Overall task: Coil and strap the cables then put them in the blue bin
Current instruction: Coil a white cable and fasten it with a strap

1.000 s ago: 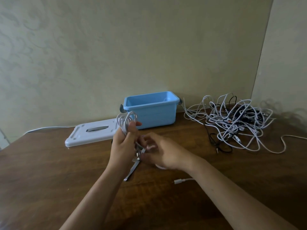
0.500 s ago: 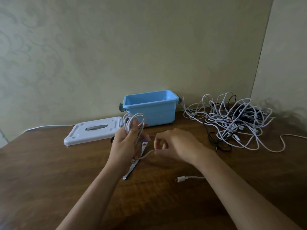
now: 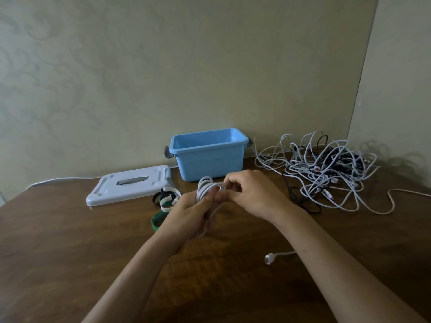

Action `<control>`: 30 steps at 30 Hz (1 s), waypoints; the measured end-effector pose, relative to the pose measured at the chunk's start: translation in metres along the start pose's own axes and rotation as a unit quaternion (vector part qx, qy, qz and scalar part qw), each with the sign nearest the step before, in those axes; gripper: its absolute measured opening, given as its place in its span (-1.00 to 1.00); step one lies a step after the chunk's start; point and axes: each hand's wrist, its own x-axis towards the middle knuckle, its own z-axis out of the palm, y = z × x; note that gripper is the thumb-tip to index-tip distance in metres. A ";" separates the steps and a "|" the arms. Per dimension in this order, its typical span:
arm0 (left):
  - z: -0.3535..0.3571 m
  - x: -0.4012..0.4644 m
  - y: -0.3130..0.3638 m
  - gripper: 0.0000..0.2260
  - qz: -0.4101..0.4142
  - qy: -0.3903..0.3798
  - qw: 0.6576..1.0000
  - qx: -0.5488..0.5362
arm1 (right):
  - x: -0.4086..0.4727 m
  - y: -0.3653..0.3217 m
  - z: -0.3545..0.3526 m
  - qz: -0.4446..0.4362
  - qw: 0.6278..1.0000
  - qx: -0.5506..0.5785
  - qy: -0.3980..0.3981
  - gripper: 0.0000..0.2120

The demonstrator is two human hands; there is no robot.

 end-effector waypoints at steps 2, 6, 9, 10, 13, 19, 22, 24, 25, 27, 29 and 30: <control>0.001 0.000 0.001 -0.62 0.005 0.014 1.000 -0.009 | -0.001 0.000 -0.002 0.008 1.000 -0.008 -0.005 -0.60; -0.008 0.004 0.000 -0.55 -0.006 0.081 0.992 -0.092 | -0.003 0.000 -0.014 0.044 0.996 -0.057 -0.055 -0.42; -0.013 0.006 -0.001 -0.57 -0.018 0.111 0.983 -0.144 | -0.003 0.005 -0.020 0.074 0.994 -0.017 -0.081 -0.54; -0.013 0.006 -0.001 -0.57 -0.017 0.118 0.983 -0.140 | -0.003 0.006 -0.019 0.077 0.994 0.011 -0.077 -0.57; -0.007 0.008 -0.006 -0.56 -0.004 0.115 0.988 -0.107 | -0.002 0.001 -0.012 0.079 0.993 0.080 -0.035 -0.59; 0.000 0.009 -0.010 -0.45 -0.027 0.079 0.994 -0.071 | -0.002 -0.012 0.007 0.063 0.970 0.235 -0.029 -0.65; 0.002 0.003 -0.004 -0.47 -0.018 0.037 0.996 -0.080 | -0.003 -0.017 0.014 0.024 0.965 0.261 -0.017 -0.69; 0.003 0.000 -0.004 -0.44 -0.004 -0.001 0.996 -0.088 | -0.004 -0.020 0.017 0.004 0.963 0.270 -0.015 -0.70; 0.004 0.000 -0.005 -0.37 0.004 -0.017 0.996 -0.090 | -0.005 -0.021 0.018 -0.005 0.962 0.274 -0.016 -0.71; 0.004 0.001 -0.010 -0.33 0.010 -0.013 0.996 -0.090 | -0.005 -0.023 0.018 -0.016 0.956 0.291 -0.025 -0.69; 0.003 0.002 -0.011 -0.35 0.009 0.022 0.994 -0.103 | -0.006 -0.024 0.017 -0.012 0.944 0.327 -0.045 -0.66; 0.001 0.004 -0.010 -0.32 0.008 0.043 0.993 -0.108 | -0.006 -0.024 0.016 -0.007 0.937 0.345 -0.058 -0.65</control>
